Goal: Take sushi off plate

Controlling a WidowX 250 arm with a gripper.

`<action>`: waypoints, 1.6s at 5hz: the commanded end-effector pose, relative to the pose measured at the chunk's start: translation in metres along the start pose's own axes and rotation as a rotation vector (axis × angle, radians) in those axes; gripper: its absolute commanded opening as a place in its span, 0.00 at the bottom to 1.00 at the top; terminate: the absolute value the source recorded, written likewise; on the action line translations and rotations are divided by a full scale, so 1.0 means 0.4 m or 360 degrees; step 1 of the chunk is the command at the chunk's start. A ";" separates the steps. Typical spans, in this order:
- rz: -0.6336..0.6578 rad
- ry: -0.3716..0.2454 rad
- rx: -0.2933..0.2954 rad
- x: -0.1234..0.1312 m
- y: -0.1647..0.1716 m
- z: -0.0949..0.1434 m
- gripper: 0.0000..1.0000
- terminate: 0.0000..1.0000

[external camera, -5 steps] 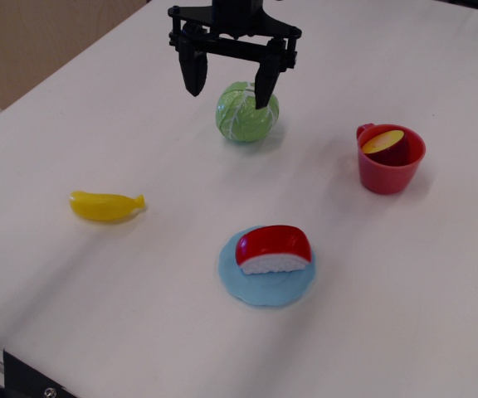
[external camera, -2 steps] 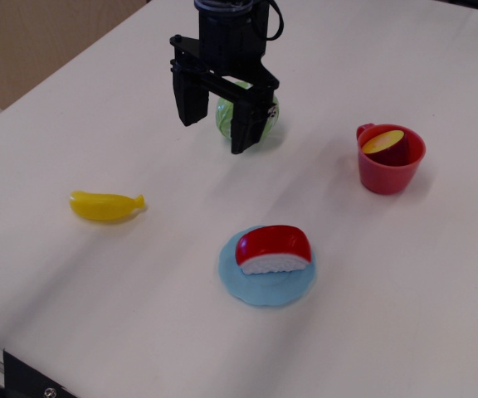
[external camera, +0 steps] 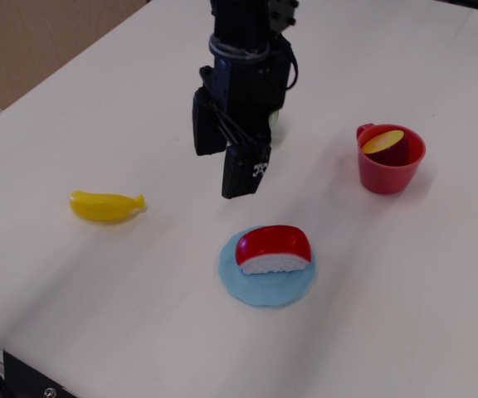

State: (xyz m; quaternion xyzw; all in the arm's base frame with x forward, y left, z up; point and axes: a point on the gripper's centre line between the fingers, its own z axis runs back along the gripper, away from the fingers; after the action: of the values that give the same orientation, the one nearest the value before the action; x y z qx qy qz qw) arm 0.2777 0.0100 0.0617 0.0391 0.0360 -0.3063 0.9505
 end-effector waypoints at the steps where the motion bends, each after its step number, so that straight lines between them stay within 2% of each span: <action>1: -0.0185 -0.0075 -0.0020 -0.027 -0.066 0.038 1.00 0.00; 3: -0.0287 -0.0013 -0.0064 -0.024 -0.130 -0.034 1.00 0.00; 5: -0.0228 -0.0188 0.0032 0.012 -0.137 -0.063 1.00 0.00; 7: -0.0191 -0.0188 0.0081 0.031 -0.134 -0.074 1.00 0.00; 8: -0.0184 -0.0166 0.0051 0.037 -0.130 -0.091 1.00 0.00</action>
State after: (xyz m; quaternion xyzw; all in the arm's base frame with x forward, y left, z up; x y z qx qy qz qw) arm 0.2478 -0.0419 0.0126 0.0324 0.0033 -0.3606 0.9322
